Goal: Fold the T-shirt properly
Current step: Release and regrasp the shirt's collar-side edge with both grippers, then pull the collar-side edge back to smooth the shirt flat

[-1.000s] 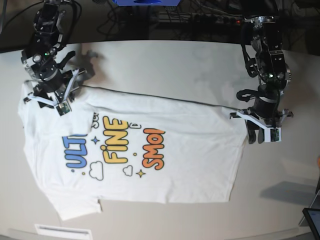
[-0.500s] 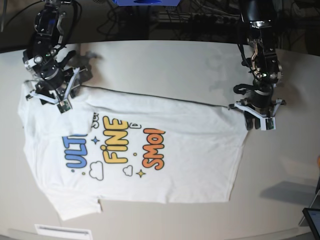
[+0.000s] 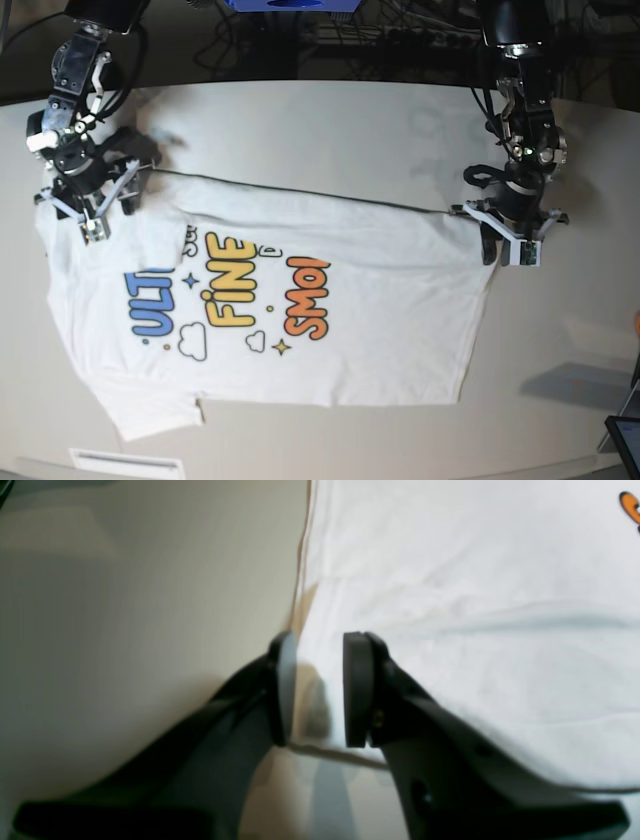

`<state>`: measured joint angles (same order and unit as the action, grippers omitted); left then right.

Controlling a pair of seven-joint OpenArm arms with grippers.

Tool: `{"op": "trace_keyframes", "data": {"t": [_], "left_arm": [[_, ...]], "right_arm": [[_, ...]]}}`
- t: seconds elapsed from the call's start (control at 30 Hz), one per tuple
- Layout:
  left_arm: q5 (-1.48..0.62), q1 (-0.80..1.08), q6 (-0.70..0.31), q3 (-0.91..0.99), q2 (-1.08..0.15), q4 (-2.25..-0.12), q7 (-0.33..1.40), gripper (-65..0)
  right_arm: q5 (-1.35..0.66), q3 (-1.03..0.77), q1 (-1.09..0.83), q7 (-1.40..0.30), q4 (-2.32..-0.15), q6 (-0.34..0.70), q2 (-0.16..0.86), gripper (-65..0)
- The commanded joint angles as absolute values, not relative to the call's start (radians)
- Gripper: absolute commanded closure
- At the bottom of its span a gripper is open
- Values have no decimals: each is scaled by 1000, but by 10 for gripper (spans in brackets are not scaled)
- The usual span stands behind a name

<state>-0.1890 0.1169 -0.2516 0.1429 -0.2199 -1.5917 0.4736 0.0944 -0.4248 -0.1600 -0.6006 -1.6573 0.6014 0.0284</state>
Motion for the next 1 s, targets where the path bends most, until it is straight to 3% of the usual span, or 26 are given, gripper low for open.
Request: {"op": "trace_keyframes", "data": {"t": [0.0, 0.6, 0.97], "left_arm": [[-183, 104, -248, 145, -217, -1595, 447, -158], [-96, 277, -248, 157, -209, -1606, 447, -156], [-96, 406, -246, 182, -208, -1695, 449, -156]], "right_arm": [[90, -429, -151, -564, -1643, 601, 35, -347], [91, -430, -268, -535, -1569, 601, 42, -345], [93, -430, -401, -541, -1716, 598, 58, -345]]}}
